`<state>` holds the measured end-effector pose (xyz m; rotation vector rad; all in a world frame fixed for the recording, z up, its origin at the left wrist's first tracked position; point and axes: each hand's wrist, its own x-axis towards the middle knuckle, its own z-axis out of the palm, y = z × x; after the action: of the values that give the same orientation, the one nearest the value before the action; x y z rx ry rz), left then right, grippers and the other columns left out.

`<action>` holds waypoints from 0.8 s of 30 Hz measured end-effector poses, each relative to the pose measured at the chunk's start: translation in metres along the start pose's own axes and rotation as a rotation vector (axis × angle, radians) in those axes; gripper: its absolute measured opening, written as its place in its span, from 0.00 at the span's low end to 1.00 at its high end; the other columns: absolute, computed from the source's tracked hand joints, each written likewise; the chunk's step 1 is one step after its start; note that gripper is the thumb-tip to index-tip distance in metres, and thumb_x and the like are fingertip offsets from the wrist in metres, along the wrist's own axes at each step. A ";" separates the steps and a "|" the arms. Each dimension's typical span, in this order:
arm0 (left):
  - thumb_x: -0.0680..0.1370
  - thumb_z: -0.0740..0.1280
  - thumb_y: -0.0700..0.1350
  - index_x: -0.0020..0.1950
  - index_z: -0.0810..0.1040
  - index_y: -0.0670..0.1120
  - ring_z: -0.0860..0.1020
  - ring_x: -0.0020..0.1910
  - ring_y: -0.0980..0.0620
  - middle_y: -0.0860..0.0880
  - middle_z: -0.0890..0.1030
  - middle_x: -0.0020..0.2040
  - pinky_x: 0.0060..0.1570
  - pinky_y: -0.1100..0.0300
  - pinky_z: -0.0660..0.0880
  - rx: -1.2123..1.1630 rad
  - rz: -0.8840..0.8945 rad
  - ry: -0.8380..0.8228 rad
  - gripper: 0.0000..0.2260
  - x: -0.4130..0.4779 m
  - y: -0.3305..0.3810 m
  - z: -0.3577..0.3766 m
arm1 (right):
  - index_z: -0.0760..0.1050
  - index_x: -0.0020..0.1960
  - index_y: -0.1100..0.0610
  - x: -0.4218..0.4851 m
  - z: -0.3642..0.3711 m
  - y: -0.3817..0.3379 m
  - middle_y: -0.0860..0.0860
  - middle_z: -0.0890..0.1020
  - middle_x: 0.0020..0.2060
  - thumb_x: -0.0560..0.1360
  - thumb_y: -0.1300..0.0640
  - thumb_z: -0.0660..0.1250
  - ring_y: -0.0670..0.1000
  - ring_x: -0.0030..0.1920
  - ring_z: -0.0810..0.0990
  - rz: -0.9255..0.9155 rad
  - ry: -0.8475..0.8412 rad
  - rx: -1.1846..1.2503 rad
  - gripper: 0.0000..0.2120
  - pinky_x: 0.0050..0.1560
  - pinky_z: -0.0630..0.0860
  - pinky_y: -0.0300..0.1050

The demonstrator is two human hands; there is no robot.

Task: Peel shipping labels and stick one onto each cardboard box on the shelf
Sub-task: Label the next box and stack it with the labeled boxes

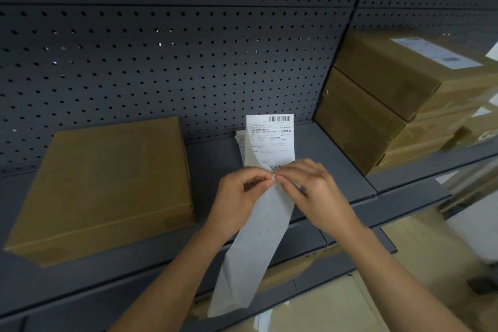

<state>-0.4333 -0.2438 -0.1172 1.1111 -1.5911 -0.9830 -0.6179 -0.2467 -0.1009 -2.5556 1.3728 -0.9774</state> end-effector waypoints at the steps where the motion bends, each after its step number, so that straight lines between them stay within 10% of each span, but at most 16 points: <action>1: 0.78 0.70 0.40 0.49 0.84 0.50 0.82 0.47 0.59 0.56 0.85 0.46 0.49 0.66 0.78 0.006 -0.012 0.003 0.05 0.000 -0.001 0.000 | 0.82 0.54 0.54 0.000 0.000 -0.001 0.45 0.83 0.49 0.80 0.56 0.66 0.46 0.52 0.77 0.031 0.012 0.031 0.07 0.54 0.73 0.45; 8: 0.76 0.72 0.42 0.48 0.84 0.48 0.82 0.43 0.60 0.55 0.84 0.43 0.48 0.65 0.79 0.137 -0.178 0.130 0.03 0.000 -0.005 -0.001 | 0.80 0.46 0.53 0.013 -0.004 -0.008 0.43 0.81 0.43 0.79 0.60 0.66 0.39 0.43 0.76 0.444 0.179 0.288 0.06 0.41 0.68 0.26; 16: 0.76 0.71 0.41 0.44 0.83 0.45 0.79 0.37 0.62 0.56 0.81 0.37 0.36 0.76 0.70 0.305 -0.306 0.083 0.03 -0.003 -0.015 -0.001 | 0.79 0.46 0.58 0.041 -0.011 0.003 0.49 0.81 0.41 0.79 0.59 0.63 0.49 0.44 0.77 0.580 0.304 0.235 0.08 0.40 0.69 0.31; 24: 0.75 0.69 0.41 0.39 0.81 0.46 0.81 0.39 0.52 0.50 0.82 0.39 0.45 0.53 0.82 0.577 -0.426 -0.034 0.05 -0.011 -0.032 -0.014 | 0.80 0.50 0.59 0.055 -0.036 0.022 0.52 0.82 0.45 0.80 0.58 0.61 0.52 0.47 0.79 0.494 0.341 0.072 0.09 0.45 0.75 0.47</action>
<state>-0.4110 -0.2430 -0.1463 1.8963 -1.7559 -0.8222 -0.6319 -0.2943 -0.0530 -1.9021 1.8831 -1.3562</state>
